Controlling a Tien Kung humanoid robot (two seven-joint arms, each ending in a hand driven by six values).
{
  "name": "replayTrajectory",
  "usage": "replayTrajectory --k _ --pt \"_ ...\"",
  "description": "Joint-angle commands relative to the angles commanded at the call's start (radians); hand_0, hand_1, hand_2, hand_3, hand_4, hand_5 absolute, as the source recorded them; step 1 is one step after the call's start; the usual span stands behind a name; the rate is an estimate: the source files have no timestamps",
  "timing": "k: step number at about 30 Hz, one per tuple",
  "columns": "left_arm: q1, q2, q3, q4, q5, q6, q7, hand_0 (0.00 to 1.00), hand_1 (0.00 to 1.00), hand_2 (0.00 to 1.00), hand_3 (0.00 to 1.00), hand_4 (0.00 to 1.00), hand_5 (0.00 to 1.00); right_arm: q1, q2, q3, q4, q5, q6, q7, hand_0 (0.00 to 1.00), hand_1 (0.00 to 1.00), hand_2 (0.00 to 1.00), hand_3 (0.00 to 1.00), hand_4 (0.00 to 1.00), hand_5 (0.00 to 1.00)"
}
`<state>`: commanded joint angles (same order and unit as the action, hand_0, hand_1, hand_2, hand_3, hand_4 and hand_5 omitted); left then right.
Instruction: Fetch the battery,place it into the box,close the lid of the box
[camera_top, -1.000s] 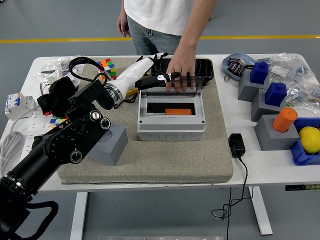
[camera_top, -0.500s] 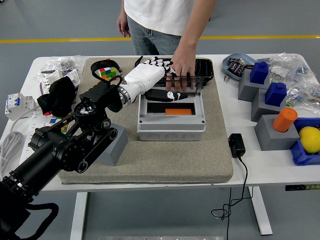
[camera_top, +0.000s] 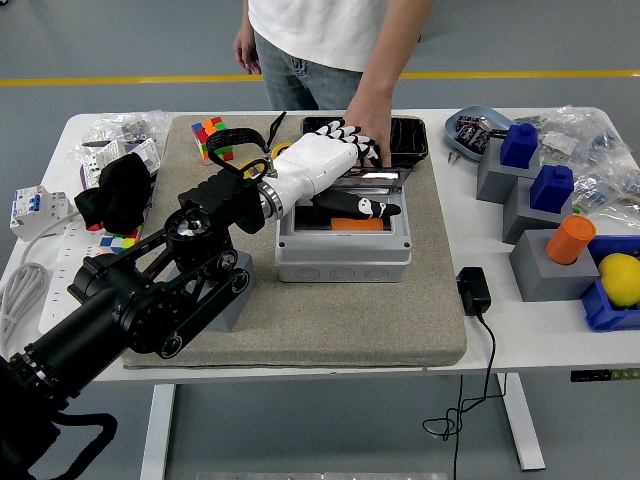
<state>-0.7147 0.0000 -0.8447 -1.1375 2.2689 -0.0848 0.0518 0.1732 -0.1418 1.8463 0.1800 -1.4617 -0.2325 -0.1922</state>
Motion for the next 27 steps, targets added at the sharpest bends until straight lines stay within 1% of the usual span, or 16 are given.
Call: replayTrajectory --k 3,13,22,23,25,26,27 --pt "0.0 0.0 0.019 0.003 0.0 -0.004 0.0 0.998 0.998 0.904 0.732 0.998 0.998 0.0 0.0 0.0 0.0 0.001 0.0 0.001 0.893 0.881 0.847 0.829 0.998 0.998" --pt "0.014 0.0 0.044 0.029 0.0 -0.026 0.009 0.998 0.998 0.893 0.731 0.998 0.998 0.001 0.002 0.004 0.0 0.001 0.001 0.002 0.892 0.881 0.847 0.829 0.998 0.998" --pt "0.032 0.0 0.099 0.033 -0.012 -0.044 0.013 0.998 0.998 0.891 0.729 0.998 0.998 0.0 0.002 0.008 0.0 0.0 0.001 0.002 0.892 0.881 0.846 0.829 0.998 0.998" --pt "0.033 0.0 0.103 0.031 -0.013 -0.042 0.01 0.998 0.998 0.891 0.729 0.998 0.998 0.0 0.002 0.007 0.0 0.001 0.001 0.003 0.892 0.881 0.846 0.829 0.998 0.998" --pt "0.038 0.0 0.094 0.021 -0.01 -0.023 -0.002 0.998 0.998 0.877 0.732 0.998 0.998 0.002 0.003 0.007 0.0 0.002 0.0 0.004 0.892 0.88 0.846 0.829 0.998 0.998" --pt "0.044 0.0 0.071 0.003 -0.002 0.0 -0.017 0.998 0.998 0.877 0.732 0.998 0.998 0.002 0.003 0.006 0.0 0.003 0.0 0.004 0.892 0.88 0.846 0.829 0.998 0.998" --pt "0.048 0.0 0.055 -0.009 0.0 0.013 -0.024 0.998 0.998 0.877 0.732 0.998 0.998 0.003 0.003 0.006 0.0 0.003 0.0 0.004 0.892 0.88 0.846 0.829 0.998 0.998"
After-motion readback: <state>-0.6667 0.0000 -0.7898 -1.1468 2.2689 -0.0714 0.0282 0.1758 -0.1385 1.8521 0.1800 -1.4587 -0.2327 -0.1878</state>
